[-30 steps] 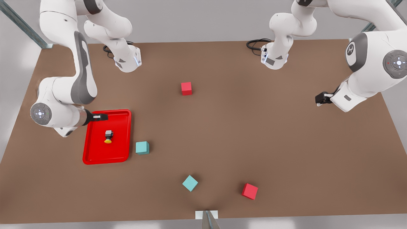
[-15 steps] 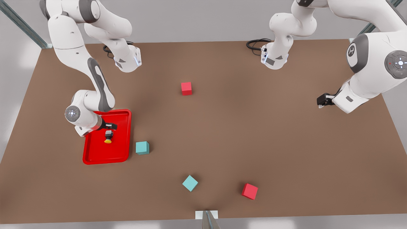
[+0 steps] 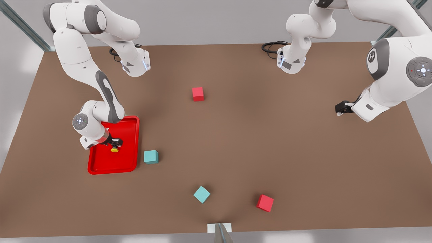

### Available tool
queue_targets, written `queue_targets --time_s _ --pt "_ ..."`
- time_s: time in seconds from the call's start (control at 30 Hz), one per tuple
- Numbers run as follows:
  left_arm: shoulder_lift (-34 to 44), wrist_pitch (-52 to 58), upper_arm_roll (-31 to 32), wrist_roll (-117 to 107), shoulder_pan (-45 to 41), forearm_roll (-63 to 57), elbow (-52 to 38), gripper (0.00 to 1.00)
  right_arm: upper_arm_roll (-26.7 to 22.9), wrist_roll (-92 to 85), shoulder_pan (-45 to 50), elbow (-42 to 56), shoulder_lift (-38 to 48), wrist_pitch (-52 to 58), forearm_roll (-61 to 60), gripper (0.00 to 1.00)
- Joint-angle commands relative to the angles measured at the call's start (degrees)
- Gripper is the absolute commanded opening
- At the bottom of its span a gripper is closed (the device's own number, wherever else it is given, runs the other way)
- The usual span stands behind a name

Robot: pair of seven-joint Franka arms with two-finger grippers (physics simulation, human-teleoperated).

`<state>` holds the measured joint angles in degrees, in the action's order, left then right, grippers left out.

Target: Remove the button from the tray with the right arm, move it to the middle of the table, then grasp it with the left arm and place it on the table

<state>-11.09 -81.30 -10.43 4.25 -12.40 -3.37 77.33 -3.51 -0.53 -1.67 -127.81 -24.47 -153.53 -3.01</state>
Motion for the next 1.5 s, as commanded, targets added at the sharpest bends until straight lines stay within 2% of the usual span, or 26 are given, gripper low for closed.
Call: queue_targets --time_s 0.0,0.67,0.73,0.8,0.93,1.1,1.17,1.3,1.4,1.47 --pt "0.0 0.0 0.0 0.2 0.0 -0.1 -0.1 1.00 0.0 -0.3 0.0 0.0 0.0 -1.3 0.0 0.65" --pt "-1.1 -0.3 -0.2 0.1 0.2 0.0 0.0 1.00 0.0 -0.3 0.1 -0.4 -1.3 -0.4 -0.1 0.65" --pt "-1.2 -0.3 -0.2 0.2 0.2 0.0 0.0 1.00 0.1 -0.3 0.1 -0.4 -1.3 -0.4 -0.1 0.55" --pt "-1.2 -0.3 -0.2 0.1 0.2 0.0 0.0 1.00 0.1 -0.4 0.1 -0.3 -1.3 -0.3 -0.1 0.49" --pt "-1.2 -0.3 -0.3 0.1 0.3 0.0 0.0 1.00 0.1 -0.5 0.3 -0.2 -1.2 0.4 -0.1 0.49" --pt "-1.2 -0.3 -0.3 0.1 0.3 0.0 0.0 1.00 0.3 1.7 2.3 2.2 -0.4 8.7 -0.2 0.49" --pt "-1.2 -0.3 -0.3 0.2 0.3 0.0 0.0 1.00 1.2 8.2 7.8 6.3 2.5 16.2 -1.0 0.49" --pt "-1.2 -0.3 -0.3 0.2 0.4 0.0 0.0 1.00 1.8 33.5 24.8 14.1 3.2 21.8 -1.1 0.49" --pt "-1.2 -0.3 -0.3 0.2 0.4 0.0 0.0 1.00 1.8 54.4 36.9 21.2 1.1 23.0 -1.1 0.49" --pt "-1.2 -0.3 -0.3 0.2 1.1 0.0 0.0 1.00 1.8 64.2 44.4 29.7 -4.5 24.2 -5.3 0.49"
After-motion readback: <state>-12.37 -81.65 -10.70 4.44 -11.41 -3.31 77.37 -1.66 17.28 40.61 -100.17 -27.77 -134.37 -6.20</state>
